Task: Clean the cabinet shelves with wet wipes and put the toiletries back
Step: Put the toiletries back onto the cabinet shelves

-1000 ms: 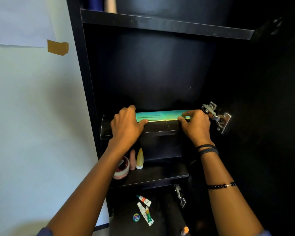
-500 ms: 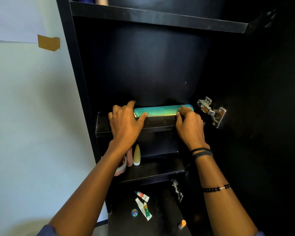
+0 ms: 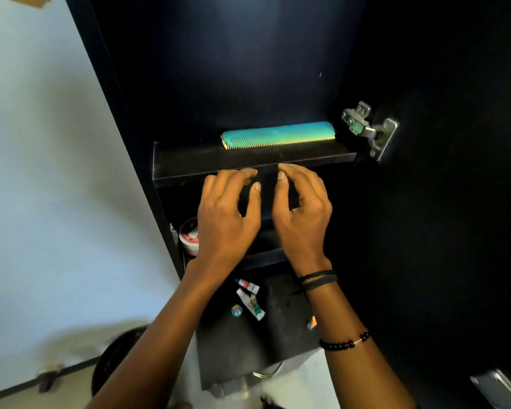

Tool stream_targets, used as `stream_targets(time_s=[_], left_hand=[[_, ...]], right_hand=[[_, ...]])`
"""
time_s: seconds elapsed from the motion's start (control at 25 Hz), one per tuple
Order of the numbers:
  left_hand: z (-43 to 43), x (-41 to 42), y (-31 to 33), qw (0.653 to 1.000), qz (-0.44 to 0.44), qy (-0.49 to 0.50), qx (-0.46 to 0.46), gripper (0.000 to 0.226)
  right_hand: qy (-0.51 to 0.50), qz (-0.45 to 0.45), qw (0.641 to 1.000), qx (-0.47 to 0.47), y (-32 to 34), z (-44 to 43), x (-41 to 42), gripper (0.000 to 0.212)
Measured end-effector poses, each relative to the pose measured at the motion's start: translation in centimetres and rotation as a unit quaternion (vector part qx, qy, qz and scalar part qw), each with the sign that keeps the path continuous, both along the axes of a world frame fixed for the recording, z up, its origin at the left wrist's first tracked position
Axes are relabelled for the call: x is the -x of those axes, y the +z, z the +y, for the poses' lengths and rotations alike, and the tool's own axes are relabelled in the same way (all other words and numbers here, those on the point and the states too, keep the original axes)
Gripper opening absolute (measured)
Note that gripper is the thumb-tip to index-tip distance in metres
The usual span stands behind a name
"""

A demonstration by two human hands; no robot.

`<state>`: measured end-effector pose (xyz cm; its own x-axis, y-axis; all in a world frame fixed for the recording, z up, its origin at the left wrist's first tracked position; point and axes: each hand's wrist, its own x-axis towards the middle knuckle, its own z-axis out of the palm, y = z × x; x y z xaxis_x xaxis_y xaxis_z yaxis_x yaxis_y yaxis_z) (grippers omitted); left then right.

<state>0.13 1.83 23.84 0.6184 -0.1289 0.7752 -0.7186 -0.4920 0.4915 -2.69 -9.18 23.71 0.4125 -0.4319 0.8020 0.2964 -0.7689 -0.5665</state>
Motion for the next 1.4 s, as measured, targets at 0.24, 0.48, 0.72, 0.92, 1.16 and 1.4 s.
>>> stream_targets(time_s=[0.24,0.48,0.72,0.92,1.16,1.4], left_hand=[[0.8,2.4,-8.7,0.993,0.104,-0.061,-0.005,0.017],[1.6,3.1,-18.0,0.950,0.295,-0.067,-0.081,0.028],[2.2,2.7,-24.5,0.865,0.464,-0.047,-0.186,0.044],[1.7,1.1,-29.2,0.791,0.546,-0.022,-0.275,0.058],[0.4,-1.6,-33.8,0.762,0.579,-0.012,-0.292,0.066],[-0.4,-2.4,-34.8,0.750,0.604,-0.016,-0.269,0.066]], right_hand=[[0.023,0.050,0.993,-0.106,-8.4,2.9,2.4,0.016],[0.052,0.240,0.955,-0.166,-18.9,3.0,3.9,0.019],[0.054,0.460,0.867,-0.182,-25.8,0.5,5.0,0.031],[0.090,0.640,0.755,-0.113,-29.6,-2.0,4.2,0.037],[0.128,0.689,0.711,-0.058,-33.5,-2.4,-0.1,0.046],[0.116,0.715,0.689,-0.017,-35.7,-1.3,-2.6,0.039]])
